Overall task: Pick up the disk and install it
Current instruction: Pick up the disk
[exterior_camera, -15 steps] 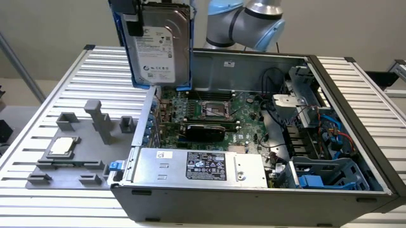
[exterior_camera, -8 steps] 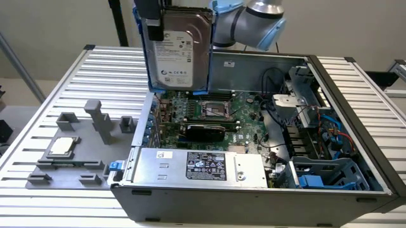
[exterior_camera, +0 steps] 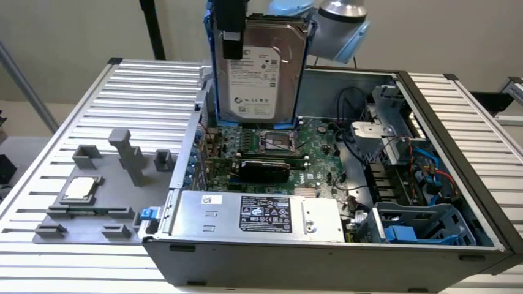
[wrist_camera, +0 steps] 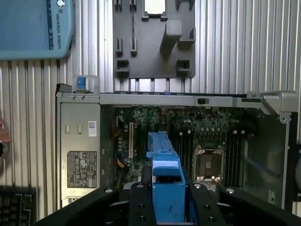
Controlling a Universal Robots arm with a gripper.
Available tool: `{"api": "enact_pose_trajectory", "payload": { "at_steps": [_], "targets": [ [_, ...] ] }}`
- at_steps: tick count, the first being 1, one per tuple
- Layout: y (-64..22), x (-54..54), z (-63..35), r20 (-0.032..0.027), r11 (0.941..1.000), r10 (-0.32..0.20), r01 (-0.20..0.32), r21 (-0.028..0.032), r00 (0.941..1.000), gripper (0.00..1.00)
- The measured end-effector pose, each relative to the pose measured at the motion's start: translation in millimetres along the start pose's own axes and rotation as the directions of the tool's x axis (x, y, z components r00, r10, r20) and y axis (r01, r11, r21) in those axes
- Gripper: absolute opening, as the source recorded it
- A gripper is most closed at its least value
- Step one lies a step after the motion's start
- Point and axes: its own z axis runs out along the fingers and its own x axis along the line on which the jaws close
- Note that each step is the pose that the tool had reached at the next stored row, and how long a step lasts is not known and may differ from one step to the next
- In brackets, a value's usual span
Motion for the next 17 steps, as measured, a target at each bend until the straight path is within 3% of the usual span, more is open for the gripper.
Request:
{"api": "enact_pose_trajectory", "payload": {
  "at_steps": [17],
  "targets": [
    [-77.7,28.7,-2.2,0.0043,1.0000,0.000,0.000,0.0000,1.0000,0.00]
  ]
}}
